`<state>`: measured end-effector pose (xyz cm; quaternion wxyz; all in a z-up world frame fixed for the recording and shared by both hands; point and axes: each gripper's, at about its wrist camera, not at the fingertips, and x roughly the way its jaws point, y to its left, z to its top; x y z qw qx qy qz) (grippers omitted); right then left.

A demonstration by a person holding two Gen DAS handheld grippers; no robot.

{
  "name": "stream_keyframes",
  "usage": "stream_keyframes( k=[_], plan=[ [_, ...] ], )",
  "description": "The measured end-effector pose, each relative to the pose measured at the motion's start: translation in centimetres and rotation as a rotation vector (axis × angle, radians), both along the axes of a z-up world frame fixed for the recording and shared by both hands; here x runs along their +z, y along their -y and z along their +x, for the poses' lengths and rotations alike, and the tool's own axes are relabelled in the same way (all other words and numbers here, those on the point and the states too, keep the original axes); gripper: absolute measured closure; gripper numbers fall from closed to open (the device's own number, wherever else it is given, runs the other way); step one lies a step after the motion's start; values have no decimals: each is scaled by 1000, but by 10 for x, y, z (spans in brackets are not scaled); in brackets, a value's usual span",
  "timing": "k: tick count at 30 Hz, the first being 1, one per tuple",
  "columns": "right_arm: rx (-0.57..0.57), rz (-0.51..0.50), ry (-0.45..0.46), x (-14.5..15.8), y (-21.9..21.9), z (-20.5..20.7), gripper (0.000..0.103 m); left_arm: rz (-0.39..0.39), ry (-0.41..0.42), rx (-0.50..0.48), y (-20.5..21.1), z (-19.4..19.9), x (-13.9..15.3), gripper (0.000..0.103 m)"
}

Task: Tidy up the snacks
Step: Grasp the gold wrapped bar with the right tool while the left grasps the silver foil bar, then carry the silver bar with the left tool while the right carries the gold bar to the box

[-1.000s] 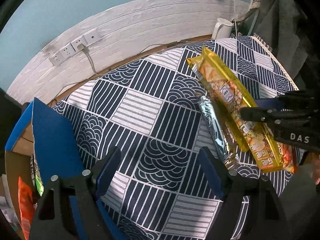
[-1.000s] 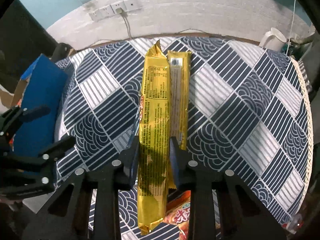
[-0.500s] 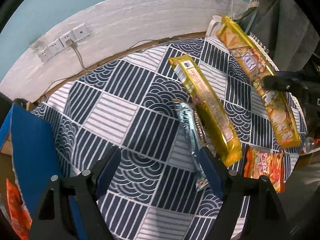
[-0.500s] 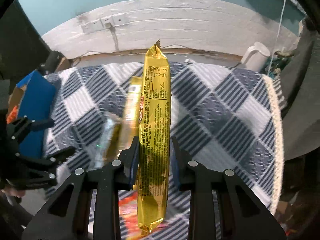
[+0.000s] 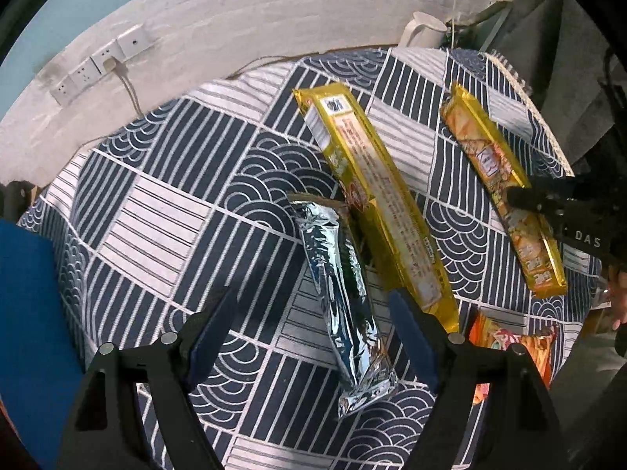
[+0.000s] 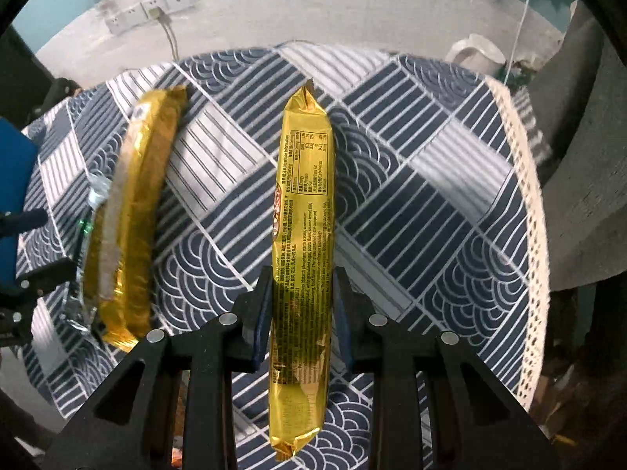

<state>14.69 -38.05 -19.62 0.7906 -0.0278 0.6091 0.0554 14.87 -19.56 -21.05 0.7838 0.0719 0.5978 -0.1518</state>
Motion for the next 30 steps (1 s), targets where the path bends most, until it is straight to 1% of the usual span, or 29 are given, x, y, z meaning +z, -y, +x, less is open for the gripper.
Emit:
stream_keyframes(
  k=[4,5,8,9,10,11,13,15,16,20,23,30],
  plan=[
    [3,7,8,1,-2,2,75,1,-20,3,3,2,-12,22],
    [4,9,-2,0,-2,3,74,4,-23,3,5,3,-15,22],
    [2,-2,-19,-10,-3,5,74,15,-20,9,5,4,-21,22],
    [1,-3,-23,-12,-3,4,74,10,-18,14,4,4,-22,24],
    [-1,-3,-27,-14,-2,5,74,-9,-24,20,3,4,-23,32],
    [-2,-3,-33,-16,-2,5,74,-18,-22,26,2,4,-22,35],
    [-2,-2,-34,-18,-1,5,74,-43,-23,29,1,5,-21,62],
    [4,-9,-29,-17,-2,5,76,-62,-42,27,-1,5,-21,74],
    [6,-7,-28,-16,-3,4,76,-67,-44,28,-1,5,-20,74],
    [18,-4,-19,-10,-7,0,76,-40,-8,24,-2,0,-12,74],
    [27,-4,-6,-1,-14,-4,76,-40,12,20,-10,-3,-4,74],
    [56,16,33,26,-33,-12,76,-28,76,12,-23,-10,25,75]
  ],
)
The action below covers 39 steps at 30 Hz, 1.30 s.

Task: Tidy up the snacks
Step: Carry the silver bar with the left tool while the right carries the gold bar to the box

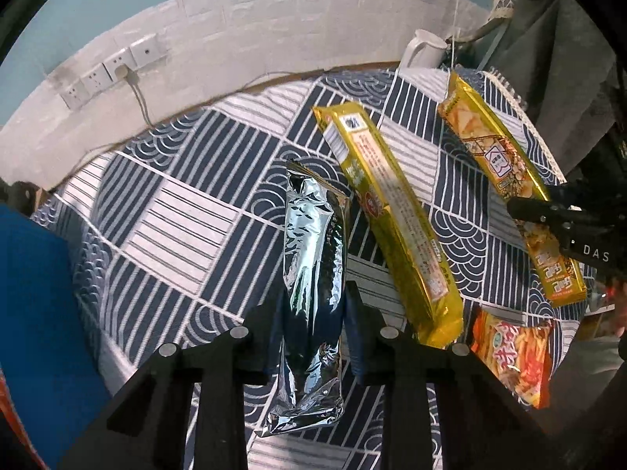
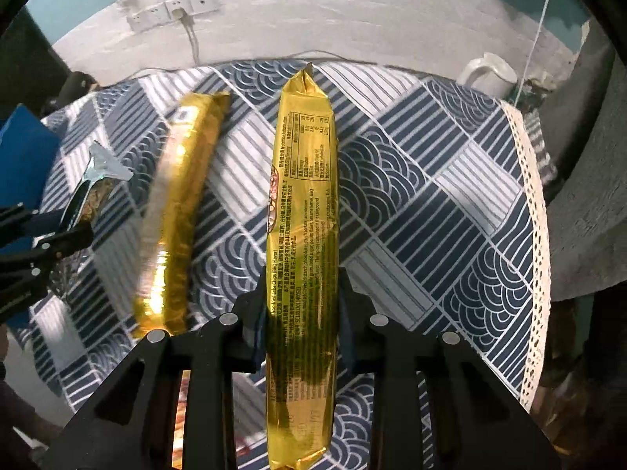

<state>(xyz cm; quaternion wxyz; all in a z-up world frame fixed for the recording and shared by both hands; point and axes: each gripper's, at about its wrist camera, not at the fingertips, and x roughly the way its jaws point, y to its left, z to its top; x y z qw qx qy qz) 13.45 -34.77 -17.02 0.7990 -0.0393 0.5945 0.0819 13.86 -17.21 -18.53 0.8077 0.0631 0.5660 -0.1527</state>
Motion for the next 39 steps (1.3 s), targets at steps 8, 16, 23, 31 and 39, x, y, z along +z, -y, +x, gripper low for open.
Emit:
stream_keyframes(
  k=[8,16,23,31,39],
  plan=[
    [49,-2,35,22,-19,-10,76,40,71,-4,-11,-15,27,74],
    [79,20,77,49,-39,-23,76,41,113,39,-45,-34,53,74],
    [130,40,121,77,-69,-34,76,56,177,75,-76,-51,83,74],
    [205,59,163,106,-109,-48,76,48,215,110,-110,-71,107,74],
    [284,82,192,126,-150,-58,76,24,242,150,-140,-86,126,74]
  ],
)
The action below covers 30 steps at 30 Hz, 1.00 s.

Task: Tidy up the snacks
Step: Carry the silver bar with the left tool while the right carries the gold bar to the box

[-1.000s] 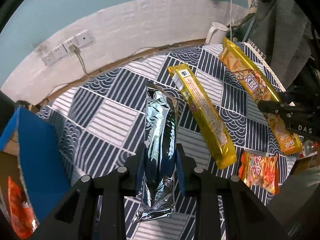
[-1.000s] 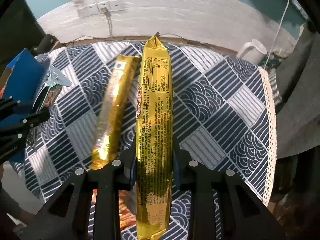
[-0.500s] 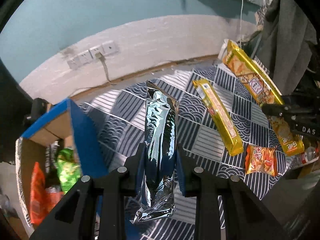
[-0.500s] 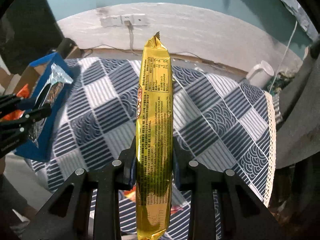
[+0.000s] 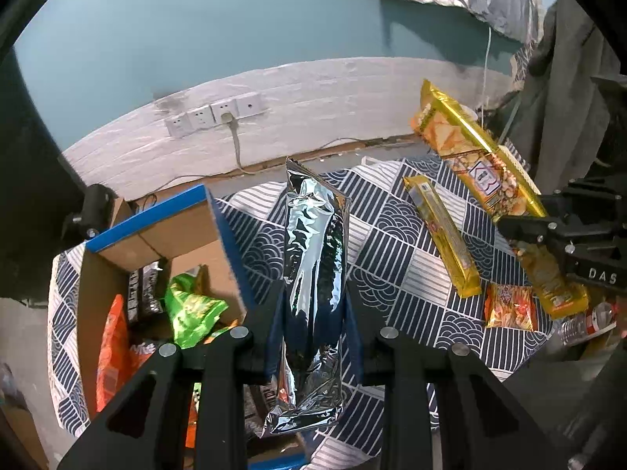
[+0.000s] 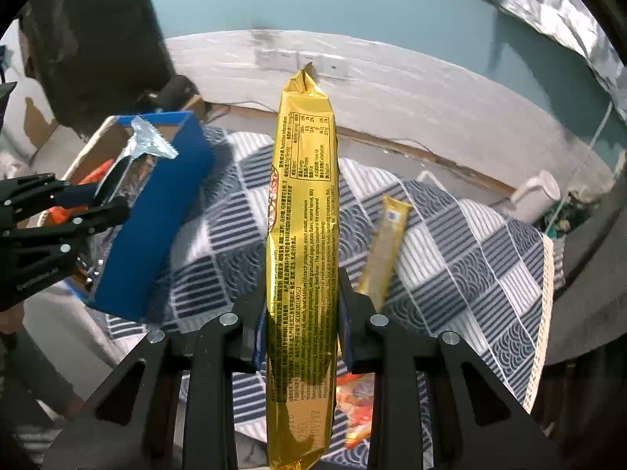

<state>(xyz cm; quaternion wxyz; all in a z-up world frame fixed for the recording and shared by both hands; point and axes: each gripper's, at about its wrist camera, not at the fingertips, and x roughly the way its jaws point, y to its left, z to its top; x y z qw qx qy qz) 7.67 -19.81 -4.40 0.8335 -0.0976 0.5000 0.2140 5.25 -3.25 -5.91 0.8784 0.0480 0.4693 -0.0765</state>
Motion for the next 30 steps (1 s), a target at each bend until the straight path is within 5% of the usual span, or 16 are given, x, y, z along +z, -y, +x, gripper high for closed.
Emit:
stream_keyframes(
  k=[30],
  plan=[
    [217,7,-38,-2,-157,11,76,0,17,215,-132,-25,-7,74]
  ],
)
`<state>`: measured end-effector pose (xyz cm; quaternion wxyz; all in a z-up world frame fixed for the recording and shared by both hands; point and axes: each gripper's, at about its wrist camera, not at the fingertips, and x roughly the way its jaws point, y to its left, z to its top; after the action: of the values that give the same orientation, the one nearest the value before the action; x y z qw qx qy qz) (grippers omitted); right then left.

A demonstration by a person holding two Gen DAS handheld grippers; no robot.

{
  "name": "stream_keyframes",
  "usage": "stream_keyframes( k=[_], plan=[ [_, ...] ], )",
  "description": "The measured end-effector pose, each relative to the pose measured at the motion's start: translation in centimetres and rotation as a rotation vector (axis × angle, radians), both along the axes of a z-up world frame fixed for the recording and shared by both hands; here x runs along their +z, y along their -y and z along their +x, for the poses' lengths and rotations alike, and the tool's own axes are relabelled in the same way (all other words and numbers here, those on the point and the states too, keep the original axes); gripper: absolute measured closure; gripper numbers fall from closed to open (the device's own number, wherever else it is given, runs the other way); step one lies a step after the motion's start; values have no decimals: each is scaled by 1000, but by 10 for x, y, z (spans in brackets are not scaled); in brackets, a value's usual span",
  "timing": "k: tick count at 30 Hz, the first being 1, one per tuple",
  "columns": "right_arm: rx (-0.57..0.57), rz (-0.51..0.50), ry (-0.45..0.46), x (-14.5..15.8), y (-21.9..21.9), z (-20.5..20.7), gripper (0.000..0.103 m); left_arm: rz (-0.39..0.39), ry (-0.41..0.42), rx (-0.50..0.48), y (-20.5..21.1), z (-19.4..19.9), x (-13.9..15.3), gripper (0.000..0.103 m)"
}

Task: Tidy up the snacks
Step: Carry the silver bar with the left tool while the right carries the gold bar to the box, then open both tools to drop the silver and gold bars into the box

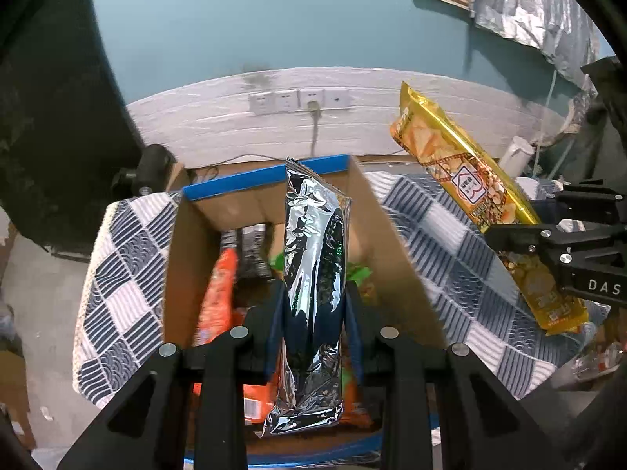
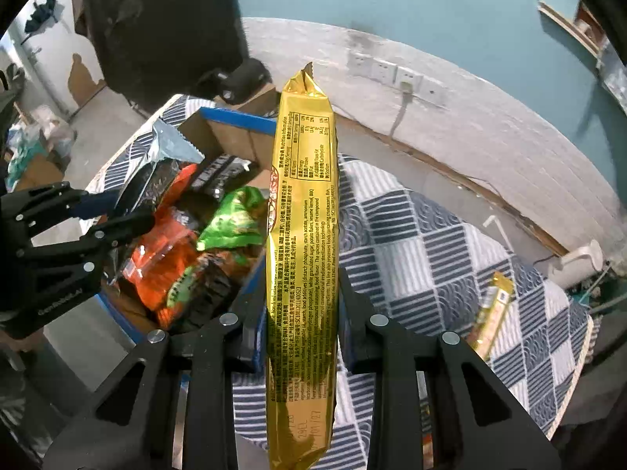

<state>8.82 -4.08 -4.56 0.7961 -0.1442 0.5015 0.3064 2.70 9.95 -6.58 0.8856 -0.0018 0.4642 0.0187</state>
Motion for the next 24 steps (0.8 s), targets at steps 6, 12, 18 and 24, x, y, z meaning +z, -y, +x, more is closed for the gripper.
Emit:
stream_keyframes(
  k=[6,12,18,24],
  plan=[
    [25,4,-36,-8,-33,6,76,-22,-12,26,-23,1,-10,74],
    [52,4,-72,-19,-65,8,76,-31,-41,56,-40,2,-25,74],
    [64,5,-106,-32,-90,7,76,-72,-72,79,-54,3,-38,74],
    [55,2,-120,-36,-93,6,63,-82,-79,85,-55,2,-39,46]
  ],
)
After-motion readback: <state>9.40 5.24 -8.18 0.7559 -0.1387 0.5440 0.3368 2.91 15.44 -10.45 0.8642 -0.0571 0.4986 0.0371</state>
